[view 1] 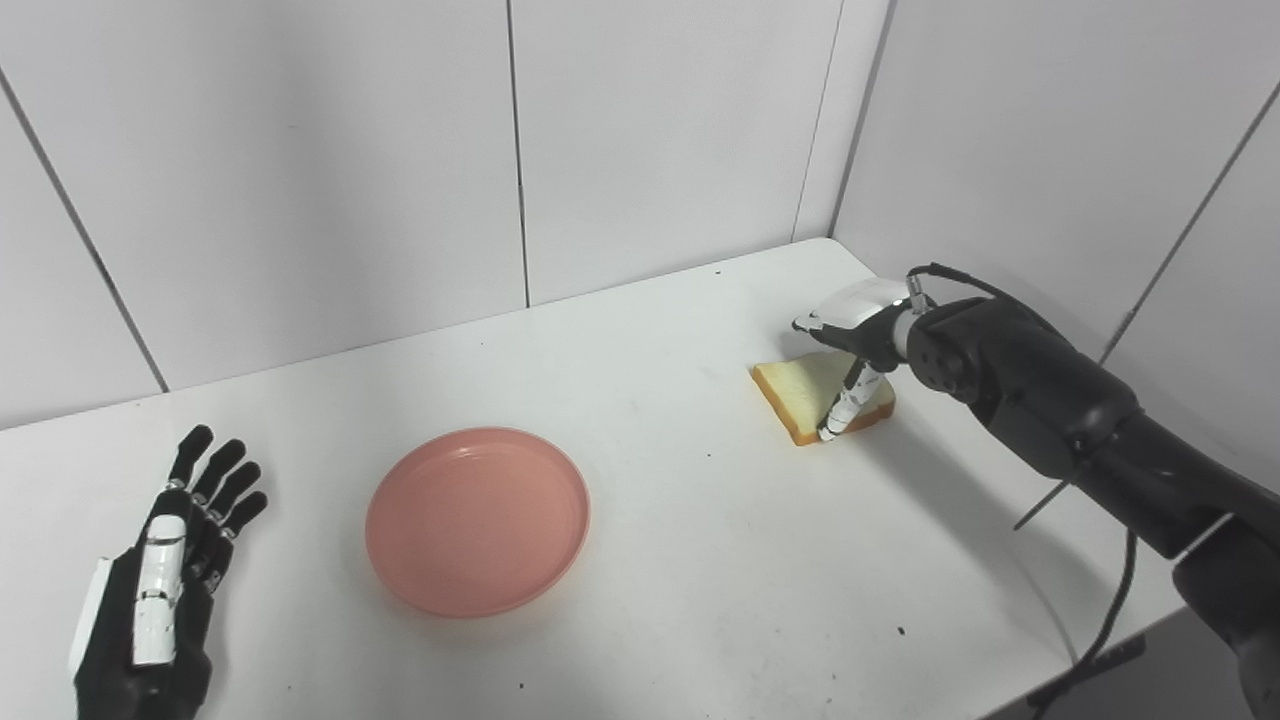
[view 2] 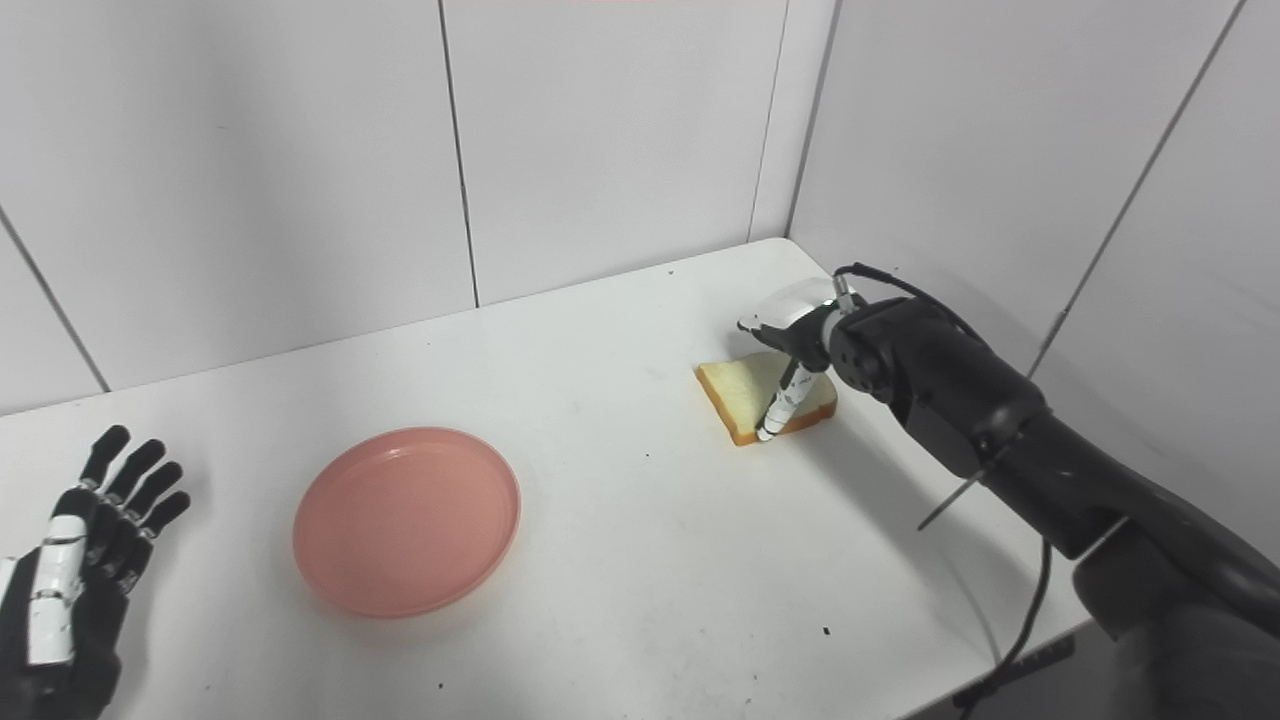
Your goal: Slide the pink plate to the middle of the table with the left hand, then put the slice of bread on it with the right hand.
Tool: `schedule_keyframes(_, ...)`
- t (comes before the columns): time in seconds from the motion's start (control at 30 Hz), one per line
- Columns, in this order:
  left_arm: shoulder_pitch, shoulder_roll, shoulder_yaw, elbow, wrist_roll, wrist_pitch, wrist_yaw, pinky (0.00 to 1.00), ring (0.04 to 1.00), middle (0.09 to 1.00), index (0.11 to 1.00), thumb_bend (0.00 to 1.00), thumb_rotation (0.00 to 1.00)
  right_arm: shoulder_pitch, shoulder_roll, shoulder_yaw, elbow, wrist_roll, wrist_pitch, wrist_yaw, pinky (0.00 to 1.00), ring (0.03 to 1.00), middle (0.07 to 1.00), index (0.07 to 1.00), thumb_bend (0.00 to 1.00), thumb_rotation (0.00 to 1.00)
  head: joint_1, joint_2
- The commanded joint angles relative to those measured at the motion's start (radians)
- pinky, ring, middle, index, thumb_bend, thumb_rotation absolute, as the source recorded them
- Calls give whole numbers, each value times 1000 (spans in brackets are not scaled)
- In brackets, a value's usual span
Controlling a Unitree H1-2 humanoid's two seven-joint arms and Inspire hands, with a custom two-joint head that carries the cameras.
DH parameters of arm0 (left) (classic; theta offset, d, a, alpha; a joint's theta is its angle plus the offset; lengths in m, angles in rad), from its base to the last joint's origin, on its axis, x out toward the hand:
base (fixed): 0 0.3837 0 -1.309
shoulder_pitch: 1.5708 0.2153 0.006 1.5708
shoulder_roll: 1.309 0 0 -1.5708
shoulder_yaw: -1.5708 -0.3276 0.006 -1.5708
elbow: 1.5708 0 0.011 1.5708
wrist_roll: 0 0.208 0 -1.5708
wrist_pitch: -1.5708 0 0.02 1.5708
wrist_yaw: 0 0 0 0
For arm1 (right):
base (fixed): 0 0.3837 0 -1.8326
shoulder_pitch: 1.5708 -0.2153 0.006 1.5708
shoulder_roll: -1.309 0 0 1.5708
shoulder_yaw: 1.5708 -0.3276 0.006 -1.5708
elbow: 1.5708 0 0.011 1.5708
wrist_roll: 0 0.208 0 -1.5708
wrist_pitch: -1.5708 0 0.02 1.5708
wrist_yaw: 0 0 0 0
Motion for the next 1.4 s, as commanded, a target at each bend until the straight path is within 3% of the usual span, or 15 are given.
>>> schedule_keyframes(0.0, -17, 8, 4, -31, -14, -2, -3, 897, 915, 931, 930, 444, 1000, -34, -26, -16, -10, -2, -18, 1, 1000, 1000, 1000, 1000, 1000, 536, 0, 4)
schedule_keyframes(0.4, -19, 15, 3, -54, -26, 33, -6, 893, 919, 937, 935, 459, 1000, -11, -15, -26, -19, 4, -14, 2, 1000, 1000, 1000, 1000, 1000, 495, -3, 16)
schedule_keyframes(0.67, -20, 14, 0, -51, -17, 24, 0, 888, 915, 933, 932, 464, 1000, 5, 16, -45, -46, 29, -6, -7, 994, 985, 994, 993, 1000, 387, -2, 19)
schedule_keyframes(0.77, -20, 16, -1, -54, -16, 28, -1, 889, 917, 934, 932, 467, 1000, 2, 45, -69, -31, 46, 11, -33, 854, 927, 964, 967, 1000, 318, -2, 20)
schedule_keyframes(0.8, -20, 16, -1, -54, -16, 29, -1, 889, 917, 933, 932, 466, 1000, 2, 52, -77, -31, 52, 13, -40, 676, 791, 859, 916, 971, 234, -1, 20)
schedule_keyframes(0.83, -21, 16, 0, -52, -18, 26, -1, 889, 916, 933, 932, 465, 1000, 4, 61, -89, -27, 64, 1, -59, 615, 745, 824, 899, 961, 206, 0, 20)
schedule_keyframes(0.87, -21, 16, 1, -50, -19, 24, -1, 889, 913, 932, 932, 462, 1000, 6, 67, -97, -24, 73, -7, -73, 585, 686, 748, 814, 873, 118, 0, 20)
schedule_keyframes(0.97, -21, 13, 1, -53, -20, 34, 2, 883, 907, 926, 927, 464, 1000, 18, 75, -118, -17, 109, -61, -141, 565, 621, 677, 709, 733, 23, 2, 22)
schedule_keyframes(1.0, -21, 14, 2, -53, -21, 35, 1, 890, 912, 931, 930, 465, 1000, 20, 76, -121, -17, 112, -70, -158, 549, 573, 566, 586, 610, 9, 2, 22)
schedule_keyframes(1.07, -22, 14, 2, -52, -23, 32, -1, 893, 915, 933, 931, 464, 1000, 27, 81, -126, -14, 116, -84, -198, 536, 490, 526, 527, 541, 2, 2, 23)
schedule_keyframes(1.13, -22, 14, 1, -52, -21, 29, 0, 889, 914, 931, 929, 459, 1000, 27, 82, -125, -8, 115, -91, -217, 507, 429, 525, 518, 518, 0, 2, 23)
schedule_keyframes(1.37, -20, 8, -1, -63, -12, 40, 11, 881, 909, 927, 927, 456, 1000, 20, 84, -120, 14, 118, -82, -228, 476, 408, 513, 528, 512, 0, 7, 25)
